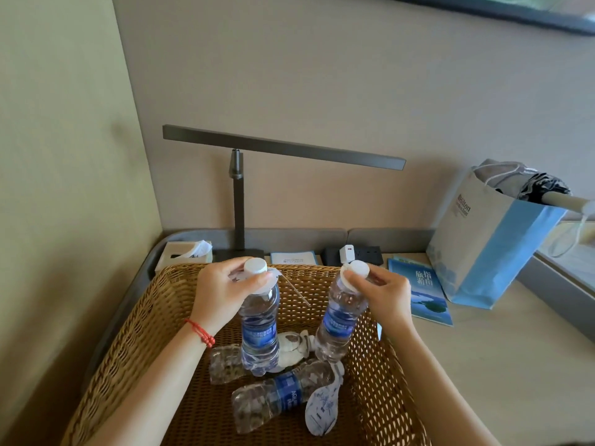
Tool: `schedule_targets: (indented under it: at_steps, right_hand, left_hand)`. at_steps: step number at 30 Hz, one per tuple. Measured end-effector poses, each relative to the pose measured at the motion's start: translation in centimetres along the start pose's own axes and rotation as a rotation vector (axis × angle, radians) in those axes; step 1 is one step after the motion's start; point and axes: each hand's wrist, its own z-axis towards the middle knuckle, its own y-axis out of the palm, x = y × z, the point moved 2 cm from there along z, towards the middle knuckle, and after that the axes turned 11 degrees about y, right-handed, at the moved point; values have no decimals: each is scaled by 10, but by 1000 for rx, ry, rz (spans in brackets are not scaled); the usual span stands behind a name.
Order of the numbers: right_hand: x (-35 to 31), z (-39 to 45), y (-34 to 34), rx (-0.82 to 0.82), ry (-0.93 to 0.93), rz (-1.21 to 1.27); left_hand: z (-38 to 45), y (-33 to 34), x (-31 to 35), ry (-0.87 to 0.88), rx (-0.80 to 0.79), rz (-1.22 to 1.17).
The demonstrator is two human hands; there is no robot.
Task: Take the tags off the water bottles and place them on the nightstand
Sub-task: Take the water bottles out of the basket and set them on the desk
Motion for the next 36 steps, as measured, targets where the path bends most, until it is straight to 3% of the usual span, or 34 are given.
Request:
schedule_targets:
  at_steps: [10, 20, 29, 36]
  right_hand:
    - [-69, -40, -38, 152, -105, 79]
    - [-96, -85, -108, 382, -97, 198]
    - [-72, -122, -207, 454, -79, 118]
    - [-31, -138, -301, 452, -102, 83]
  left_hand:
    - [26, 6, 25, 19, -56, -263]
    - [43, 45, 90, 52, -159, -526]
    - [29, 100, 180, 223, -206, -577]
    - [-4, 169, 236, 114, -225, -650]
